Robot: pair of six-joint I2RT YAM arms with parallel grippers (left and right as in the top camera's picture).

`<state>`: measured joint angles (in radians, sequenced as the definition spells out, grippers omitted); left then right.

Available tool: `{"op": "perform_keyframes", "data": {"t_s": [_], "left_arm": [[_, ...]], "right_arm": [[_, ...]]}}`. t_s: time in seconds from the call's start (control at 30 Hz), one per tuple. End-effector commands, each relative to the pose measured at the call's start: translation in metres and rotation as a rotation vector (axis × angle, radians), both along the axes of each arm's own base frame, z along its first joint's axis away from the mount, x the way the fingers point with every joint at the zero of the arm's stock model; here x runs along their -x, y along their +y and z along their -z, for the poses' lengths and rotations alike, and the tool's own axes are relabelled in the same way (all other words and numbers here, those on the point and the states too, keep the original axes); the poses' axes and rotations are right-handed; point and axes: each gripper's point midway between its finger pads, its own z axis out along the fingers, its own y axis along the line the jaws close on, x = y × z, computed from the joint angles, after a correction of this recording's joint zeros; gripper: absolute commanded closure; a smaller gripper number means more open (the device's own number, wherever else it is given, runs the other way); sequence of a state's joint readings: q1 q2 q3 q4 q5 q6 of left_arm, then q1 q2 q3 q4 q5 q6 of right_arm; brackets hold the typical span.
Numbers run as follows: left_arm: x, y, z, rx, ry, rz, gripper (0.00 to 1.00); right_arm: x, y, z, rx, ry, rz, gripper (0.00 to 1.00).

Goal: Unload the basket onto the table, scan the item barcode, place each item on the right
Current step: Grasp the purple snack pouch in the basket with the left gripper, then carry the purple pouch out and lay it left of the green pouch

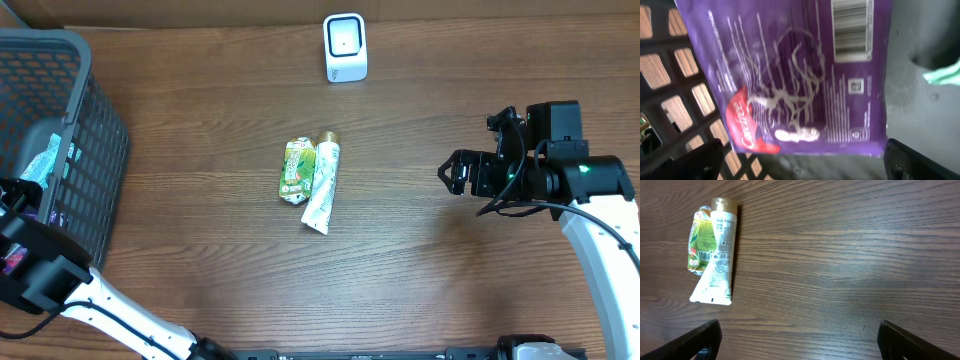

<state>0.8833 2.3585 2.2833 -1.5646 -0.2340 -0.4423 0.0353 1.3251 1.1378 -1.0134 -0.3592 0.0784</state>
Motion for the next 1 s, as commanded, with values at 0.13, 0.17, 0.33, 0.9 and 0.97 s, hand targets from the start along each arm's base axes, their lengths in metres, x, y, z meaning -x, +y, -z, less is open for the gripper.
{"op": "perform_keyframes", "data": {"t_s": [0.13,0.17,0.33,0.9,0.97], "left_arm": [[-0.001,0.003,0.019,-0.024,0.046,0.050,0.10],[-0.003,0.001,0.024,-0.019,0.048,0.061,0.11],[-0.012,-0.009,0.040,0.006,0.045,0.115,0.35],[-0.032,-0.018,-0.014,0.007,-0.072,0.130,0.96],[-0.042,-0.019,-0.043,-0.026,-0.146,0.145,0.96]], "right_arm": [[-0.002,0.002,-0.002,-0.002,-0.011,-0.005,0.00],[-0.002,0.002,-0.002,-0.002,-0.013,-0.005,0.00],[-0.003,0.002,-0.002,-0.002,-0.016,-0.005,0.00],[-0.010,0.002,-0.006,-0.004,-0.050,-0.004,0.00],[-0.010,0.002,-0.006,-0.004,-0.050,-0.004,0.00]]}}
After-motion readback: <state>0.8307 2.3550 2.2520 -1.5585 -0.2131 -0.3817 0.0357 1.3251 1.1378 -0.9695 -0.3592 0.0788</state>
